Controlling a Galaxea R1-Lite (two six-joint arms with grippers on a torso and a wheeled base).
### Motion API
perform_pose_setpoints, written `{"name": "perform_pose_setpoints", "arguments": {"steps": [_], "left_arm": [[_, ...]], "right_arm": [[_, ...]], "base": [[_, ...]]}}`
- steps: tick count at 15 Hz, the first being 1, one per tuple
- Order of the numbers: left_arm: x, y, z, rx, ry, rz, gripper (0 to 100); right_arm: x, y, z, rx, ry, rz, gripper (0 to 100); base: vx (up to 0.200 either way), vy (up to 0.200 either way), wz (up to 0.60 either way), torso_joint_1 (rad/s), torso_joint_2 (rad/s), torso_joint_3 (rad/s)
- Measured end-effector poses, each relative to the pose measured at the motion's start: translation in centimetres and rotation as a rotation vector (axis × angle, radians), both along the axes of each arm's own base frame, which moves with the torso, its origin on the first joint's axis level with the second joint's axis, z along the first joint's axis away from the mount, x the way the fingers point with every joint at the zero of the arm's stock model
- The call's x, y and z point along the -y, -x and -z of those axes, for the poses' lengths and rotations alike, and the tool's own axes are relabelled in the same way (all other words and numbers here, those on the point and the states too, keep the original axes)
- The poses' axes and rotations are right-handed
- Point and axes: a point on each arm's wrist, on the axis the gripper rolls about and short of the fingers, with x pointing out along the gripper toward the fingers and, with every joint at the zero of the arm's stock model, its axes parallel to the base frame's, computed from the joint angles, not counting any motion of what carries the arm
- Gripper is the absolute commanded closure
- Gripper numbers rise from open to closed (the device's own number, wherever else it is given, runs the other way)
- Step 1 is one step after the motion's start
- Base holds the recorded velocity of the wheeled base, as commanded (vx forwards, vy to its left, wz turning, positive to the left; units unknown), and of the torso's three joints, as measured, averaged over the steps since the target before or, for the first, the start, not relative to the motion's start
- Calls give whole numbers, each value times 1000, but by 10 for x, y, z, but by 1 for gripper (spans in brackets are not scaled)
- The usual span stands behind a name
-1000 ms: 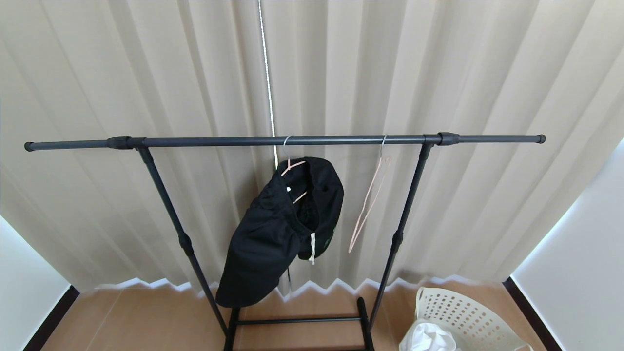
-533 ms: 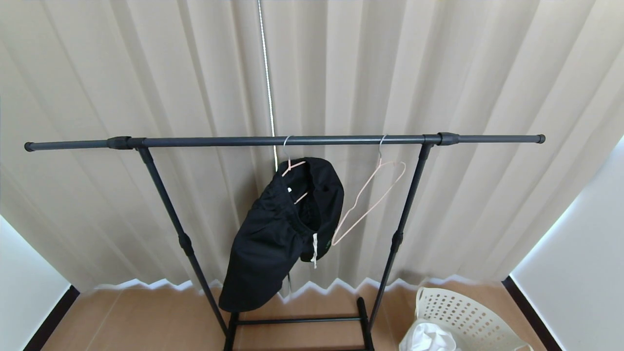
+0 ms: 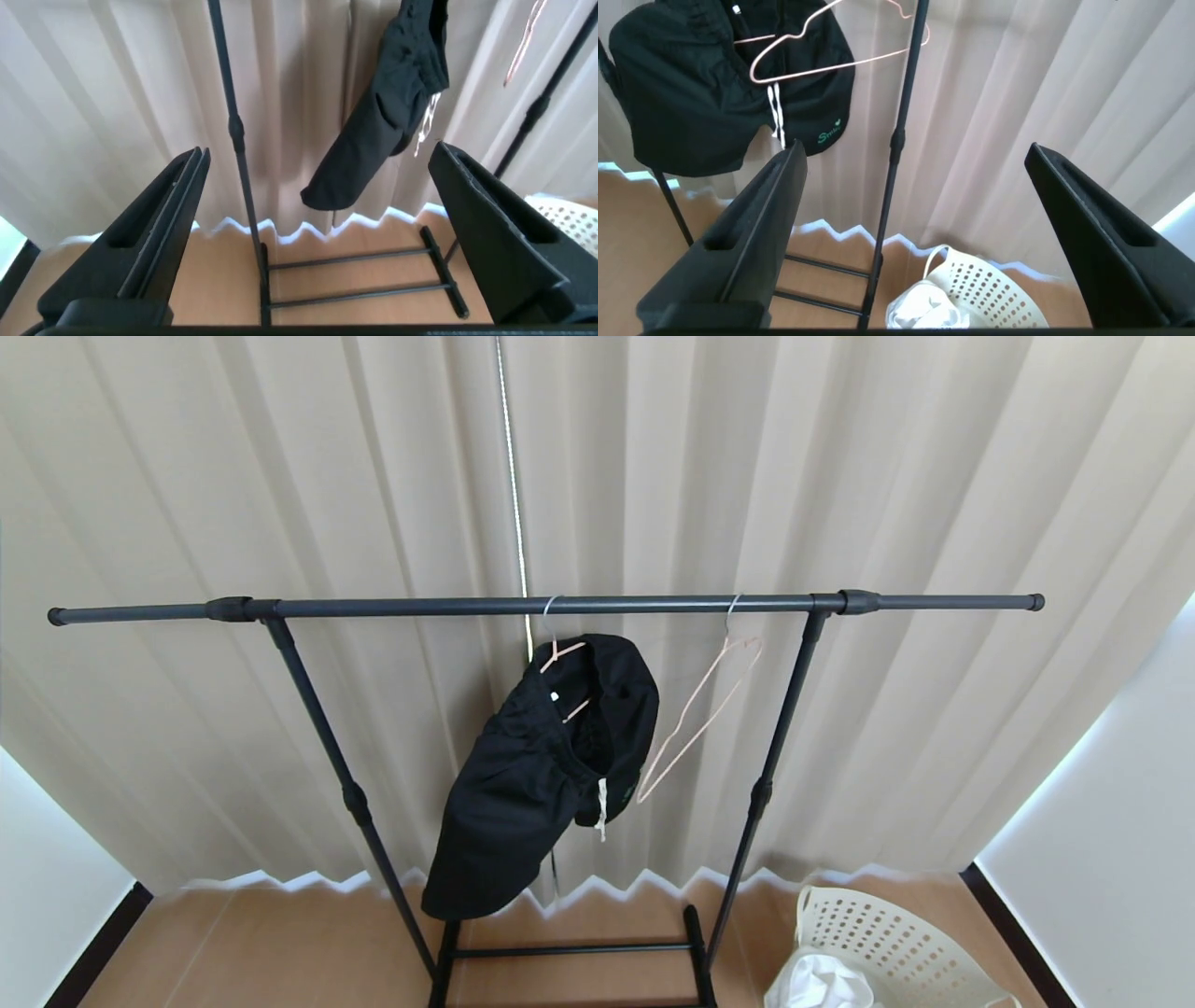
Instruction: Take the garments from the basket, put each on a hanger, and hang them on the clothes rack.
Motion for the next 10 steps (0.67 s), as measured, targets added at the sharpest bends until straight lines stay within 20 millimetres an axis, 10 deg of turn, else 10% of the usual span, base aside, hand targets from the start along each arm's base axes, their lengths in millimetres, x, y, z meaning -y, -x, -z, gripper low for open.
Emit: {"name": "perform_pose_setpoints", "arguments": {"steps": [10], "left_arm": [[0,2,0,32,39,-8,0]], "right_arm": [[0,0,0,2,0,0,0]], "base": [[0,0,0,-43,102,52]]}}
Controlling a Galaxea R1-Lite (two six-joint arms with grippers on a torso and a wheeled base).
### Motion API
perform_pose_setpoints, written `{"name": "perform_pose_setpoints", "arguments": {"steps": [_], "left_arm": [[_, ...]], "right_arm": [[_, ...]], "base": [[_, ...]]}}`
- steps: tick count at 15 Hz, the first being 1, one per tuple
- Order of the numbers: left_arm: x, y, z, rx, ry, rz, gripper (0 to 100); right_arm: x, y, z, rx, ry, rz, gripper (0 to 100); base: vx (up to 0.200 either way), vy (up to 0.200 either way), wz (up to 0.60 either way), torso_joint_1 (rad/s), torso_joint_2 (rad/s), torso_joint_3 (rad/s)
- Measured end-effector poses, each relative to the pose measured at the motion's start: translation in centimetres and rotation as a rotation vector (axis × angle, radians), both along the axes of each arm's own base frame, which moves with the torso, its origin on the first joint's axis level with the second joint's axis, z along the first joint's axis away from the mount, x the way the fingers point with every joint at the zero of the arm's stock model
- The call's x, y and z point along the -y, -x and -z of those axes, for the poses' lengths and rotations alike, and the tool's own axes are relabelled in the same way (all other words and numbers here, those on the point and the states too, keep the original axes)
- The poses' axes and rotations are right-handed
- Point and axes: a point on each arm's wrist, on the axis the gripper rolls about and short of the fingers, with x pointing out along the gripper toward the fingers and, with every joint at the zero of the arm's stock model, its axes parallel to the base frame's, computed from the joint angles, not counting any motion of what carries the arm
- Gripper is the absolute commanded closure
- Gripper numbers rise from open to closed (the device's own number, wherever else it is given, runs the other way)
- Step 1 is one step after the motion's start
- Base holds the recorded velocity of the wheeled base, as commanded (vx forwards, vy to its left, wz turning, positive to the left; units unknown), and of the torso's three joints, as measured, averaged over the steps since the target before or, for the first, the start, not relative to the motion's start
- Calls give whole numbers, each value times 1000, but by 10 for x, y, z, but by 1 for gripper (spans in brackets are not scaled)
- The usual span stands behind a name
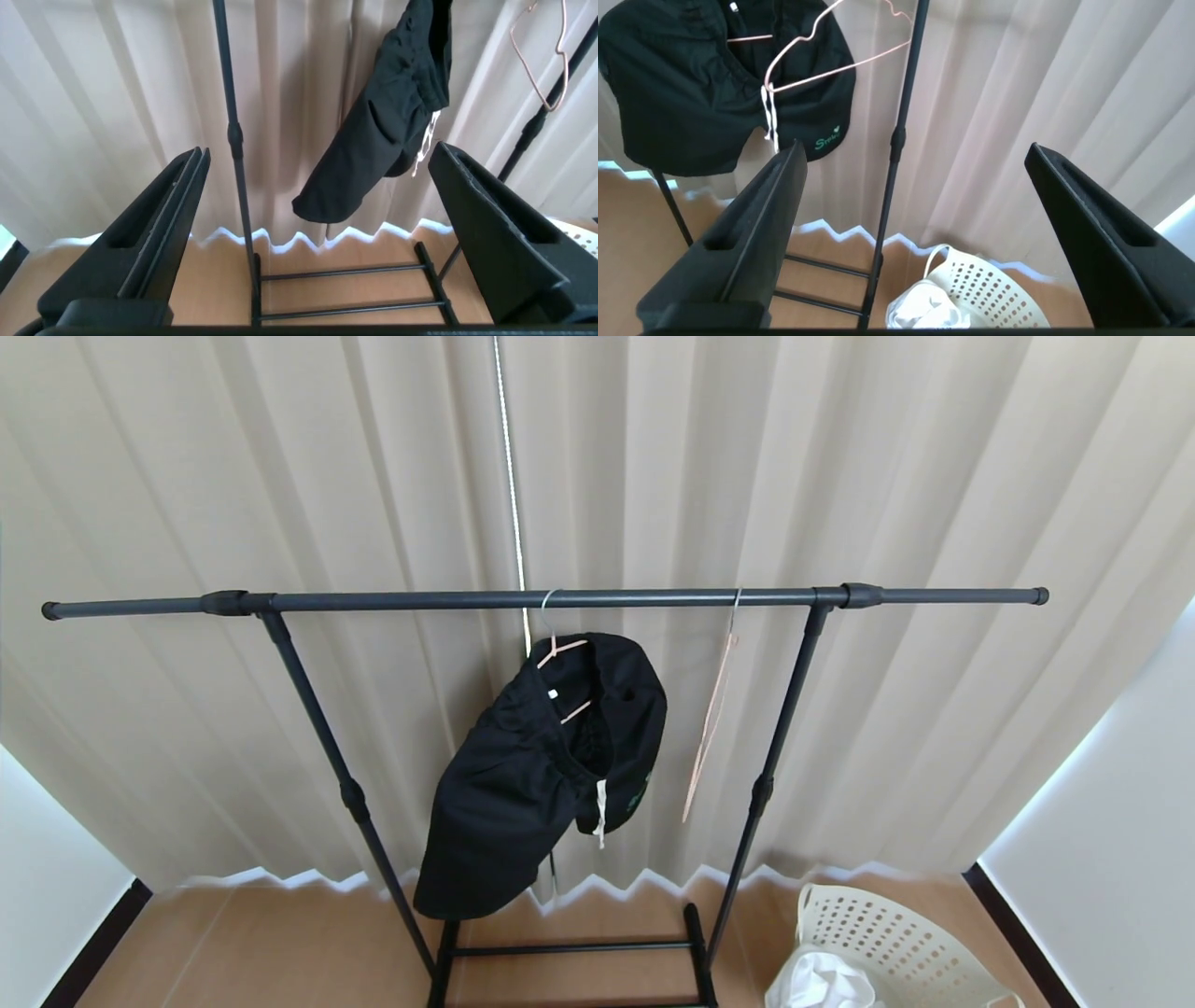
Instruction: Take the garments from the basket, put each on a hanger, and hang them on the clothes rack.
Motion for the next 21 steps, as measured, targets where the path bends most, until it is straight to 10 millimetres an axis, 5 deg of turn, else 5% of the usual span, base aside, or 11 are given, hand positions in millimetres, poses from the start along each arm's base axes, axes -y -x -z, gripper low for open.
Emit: {"name": "perform_pose_setpoints", "arguments": {"steps": [21], "left_arm": [[0,0,0,1,4,2,0]], "right_arm": [[0,0,0,-1,-7,1,0]], "base": [[0,0,0,-141,326,184]]}}
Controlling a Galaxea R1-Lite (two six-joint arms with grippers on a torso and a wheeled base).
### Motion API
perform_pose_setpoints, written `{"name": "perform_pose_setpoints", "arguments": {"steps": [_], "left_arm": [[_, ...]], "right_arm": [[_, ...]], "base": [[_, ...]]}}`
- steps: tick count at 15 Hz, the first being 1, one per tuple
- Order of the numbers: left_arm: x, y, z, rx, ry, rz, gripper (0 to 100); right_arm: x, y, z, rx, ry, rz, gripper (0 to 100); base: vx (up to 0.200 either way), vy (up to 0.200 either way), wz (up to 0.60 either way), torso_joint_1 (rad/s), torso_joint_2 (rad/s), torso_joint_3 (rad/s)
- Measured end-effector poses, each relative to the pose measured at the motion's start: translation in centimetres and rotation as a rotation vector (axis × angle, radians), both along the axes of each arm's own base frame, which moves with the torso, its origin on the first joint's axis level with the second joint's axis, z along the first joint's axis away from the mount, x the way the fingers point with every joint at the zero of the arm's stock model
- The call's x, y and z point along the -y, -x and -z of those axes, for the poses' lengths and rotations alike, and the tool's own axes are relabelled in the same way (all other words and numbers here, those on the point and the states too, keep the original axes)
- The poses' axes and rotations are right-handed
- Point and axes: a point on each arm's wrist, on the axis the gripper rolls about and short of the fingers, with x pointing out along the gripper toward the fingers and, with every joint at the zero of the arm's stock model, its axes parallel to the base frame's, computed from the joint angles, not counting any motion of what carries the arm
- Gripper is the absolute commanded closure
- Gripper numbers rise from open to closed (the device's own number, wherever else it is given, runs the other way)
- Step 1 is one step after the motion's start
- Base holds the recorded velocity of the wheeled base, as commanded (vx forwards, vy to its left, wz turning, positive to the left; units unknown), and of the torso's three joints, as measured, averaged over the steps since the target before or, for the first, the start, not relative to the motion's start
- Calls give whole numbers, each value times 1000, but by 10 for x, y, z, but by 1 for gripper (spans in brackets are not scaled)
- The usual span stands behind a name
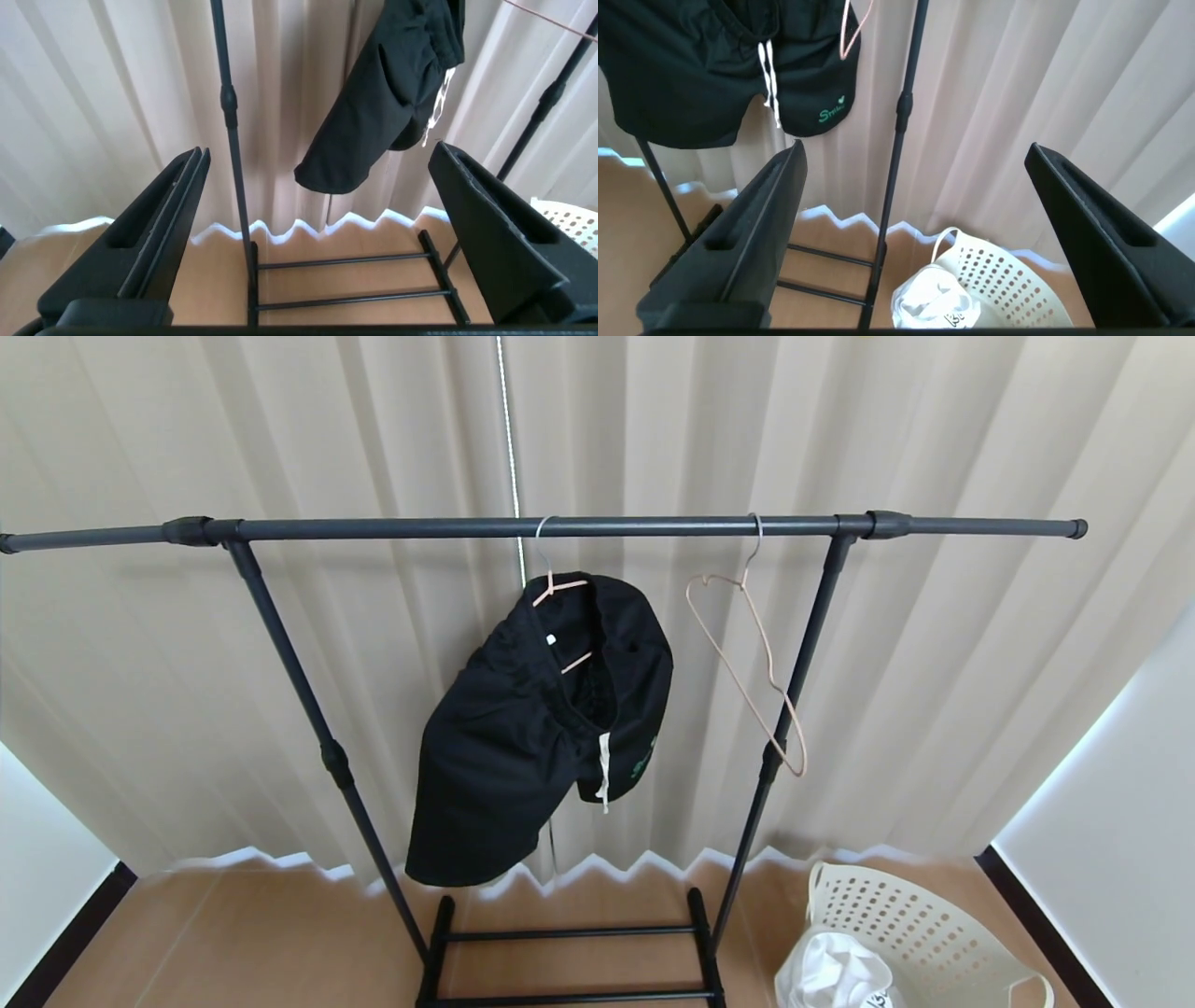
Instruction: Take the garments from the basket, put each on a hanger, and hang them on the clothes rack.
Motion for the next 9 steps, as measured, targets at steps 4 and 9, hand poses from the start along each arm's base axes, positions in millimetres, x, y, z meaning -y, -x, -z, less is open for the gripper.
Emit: {"name": "perform_pose_setpoints", "arguments": {"steps": [4,9], "left_arm": [[0,0,0,0,0,0,0],[0,0,0,0,0,0,0]], "right_arm": [[0,0,0,0,0,0,0],[0,0,0,0,0,0,0]], "base": [[0,0,0,-162,394,227],[0,0,0,-200,507,304]]}}
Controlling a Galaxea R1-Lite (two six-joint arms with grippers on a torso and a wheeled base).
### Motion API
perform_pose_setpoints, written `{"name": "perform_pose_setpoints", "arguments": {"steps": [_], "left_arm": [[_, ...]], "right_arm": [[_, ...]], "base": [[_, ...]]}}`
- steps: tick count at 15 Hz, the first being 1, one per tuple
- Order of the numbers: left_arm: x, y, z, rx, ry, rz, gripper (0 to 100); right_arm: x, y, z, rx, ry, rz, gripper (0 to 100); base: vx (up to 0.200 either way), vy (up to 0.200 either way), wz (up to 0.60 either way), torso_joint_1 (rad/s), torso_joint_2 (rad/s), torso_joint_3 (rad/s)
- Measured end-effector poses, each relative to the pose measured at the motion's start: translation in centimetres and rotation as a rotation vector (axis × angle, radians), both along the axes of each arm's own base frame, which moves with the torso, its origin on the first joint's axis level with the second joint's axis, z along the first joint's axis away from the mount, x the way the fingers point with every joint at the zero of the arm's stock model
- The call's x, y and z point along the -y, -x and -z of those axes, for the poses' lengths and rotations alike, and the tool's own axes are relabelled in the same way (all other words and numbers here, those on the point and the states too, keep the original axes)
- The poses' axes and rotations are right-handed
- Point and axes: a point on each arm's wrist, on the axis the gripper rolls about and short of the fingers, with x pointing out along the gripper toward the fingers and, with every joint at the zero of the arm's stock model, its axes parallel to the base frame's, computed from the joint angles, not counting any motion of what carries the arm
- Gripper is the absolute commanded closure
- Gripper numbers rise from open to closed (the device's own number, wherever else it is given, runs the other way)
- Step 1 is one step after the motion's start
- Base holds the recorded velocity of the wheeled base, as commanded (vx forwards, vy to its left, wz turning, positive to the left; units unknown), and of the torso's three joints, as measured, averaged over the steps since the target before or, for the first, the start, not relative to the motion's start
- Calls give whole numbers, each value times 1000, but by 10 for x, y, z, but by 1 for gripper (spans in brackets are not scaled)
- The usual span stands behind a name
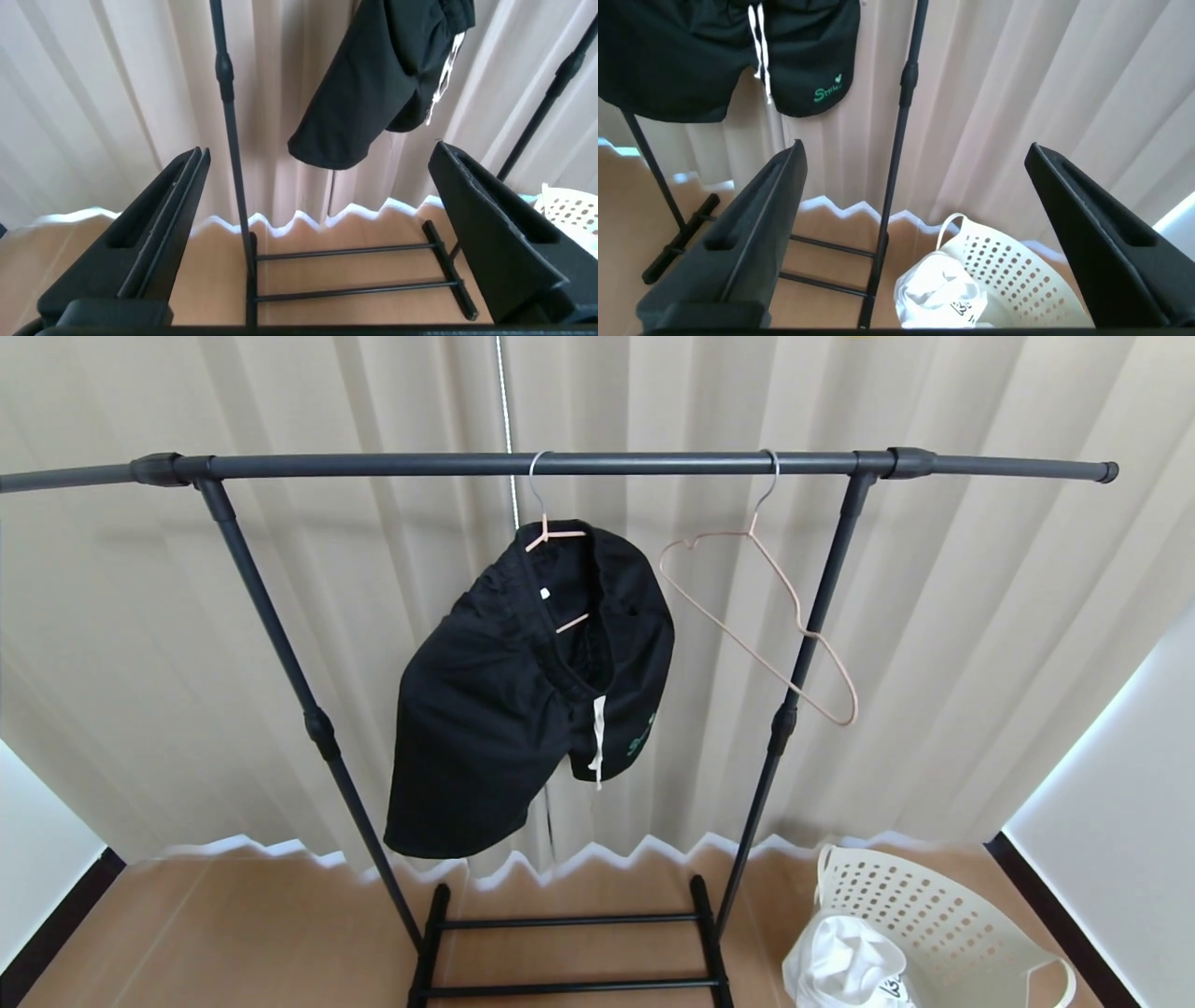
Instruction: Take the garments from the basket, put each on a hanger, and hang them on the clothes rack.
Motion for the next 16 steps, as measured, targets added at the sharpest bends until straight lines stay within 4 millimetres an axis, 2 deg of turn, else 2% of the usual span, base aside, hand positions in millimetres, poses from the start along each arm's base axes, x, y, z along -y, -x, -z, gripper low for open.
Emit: {"name": "perform_pose_setpoints", "arguments": {"steps": [9,16], "left_arm": [[0,0,0,0,1,0,0],[0,0,0,0,1,0,0]], "right_arm": [[0,0,0,0,0,0,0],[0,0,0,0,-1,0,0]], "base": [[0,0,0,-179,523,343],[0,0,0,-118,470,364]]}}
